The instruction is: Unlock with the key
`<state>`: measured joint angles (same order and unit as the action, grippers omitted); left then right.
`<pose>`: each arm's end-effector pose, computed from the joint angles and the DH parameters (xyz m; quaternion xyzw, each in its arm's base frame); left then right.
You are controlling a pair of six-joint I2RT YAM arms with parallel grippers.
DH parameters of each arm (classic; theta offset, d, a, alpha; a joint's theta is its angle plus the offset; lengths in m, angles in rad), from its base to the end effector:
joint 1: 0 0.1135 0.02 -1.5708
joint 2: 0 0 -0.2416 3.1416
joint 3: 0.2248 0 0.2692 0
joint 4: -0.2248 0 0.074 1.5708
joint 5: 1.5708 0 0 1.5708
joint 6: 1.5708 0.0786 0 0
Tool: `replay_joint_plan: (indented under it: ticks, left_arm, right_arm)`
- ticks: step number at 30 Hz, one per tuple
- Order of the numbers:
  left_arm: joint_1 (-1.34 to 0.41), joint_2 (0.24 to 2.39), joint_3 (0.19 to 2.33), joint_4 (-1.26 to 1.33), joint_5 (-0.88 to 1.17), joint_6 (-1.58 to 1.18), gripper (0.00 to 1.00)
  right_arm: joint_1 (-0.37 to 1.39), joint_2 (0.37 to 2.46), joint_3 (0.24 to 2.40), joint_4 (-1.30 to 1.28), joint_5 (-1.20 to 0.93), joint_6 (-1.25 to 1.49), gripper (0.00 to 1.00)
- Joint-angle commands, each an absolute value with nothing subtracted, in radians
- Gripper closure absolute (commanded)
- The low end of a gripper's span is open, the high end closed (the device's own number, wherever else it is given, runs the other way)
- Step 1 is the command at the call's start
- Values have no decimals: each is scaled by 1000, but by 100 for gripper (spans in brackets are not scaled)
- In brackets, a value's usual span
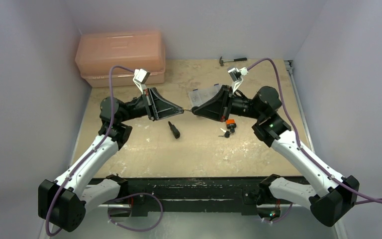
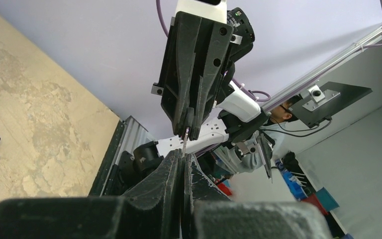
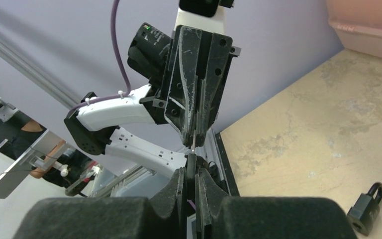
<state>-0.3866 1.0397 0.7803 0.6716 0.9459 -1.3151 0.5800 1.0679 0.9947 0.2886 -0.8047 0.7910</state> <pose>0.2322 -0.1633 0.3606 0.1226 0.6064 -0.7245 0.3037 0.2159 0.2092 0.3933 -0.2426 0.6058 0.6438 0.3995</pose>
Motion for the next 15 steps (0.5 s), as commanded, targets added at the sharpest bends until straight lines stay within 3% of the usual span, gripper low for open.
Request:
replay_joint_plan:
  ticks: [1,6,11,15]
  left_arm:
    - [-391,1036,788,647,935,-1255,100]
    - [-391,1043,820,540,932,-1194,97]
    - [-390,1058,908,226,898,-1008,47]
    - [-390,1058,959,54,844,-891,37]
  right_arm:
    - [578,1068,1043,305,-833,781,98]
    - [580,1046,1036,235,-788,714,100]
    - [580,979,995,124,-663,633,100]
    - [580,913,937,84,-550,593,100]
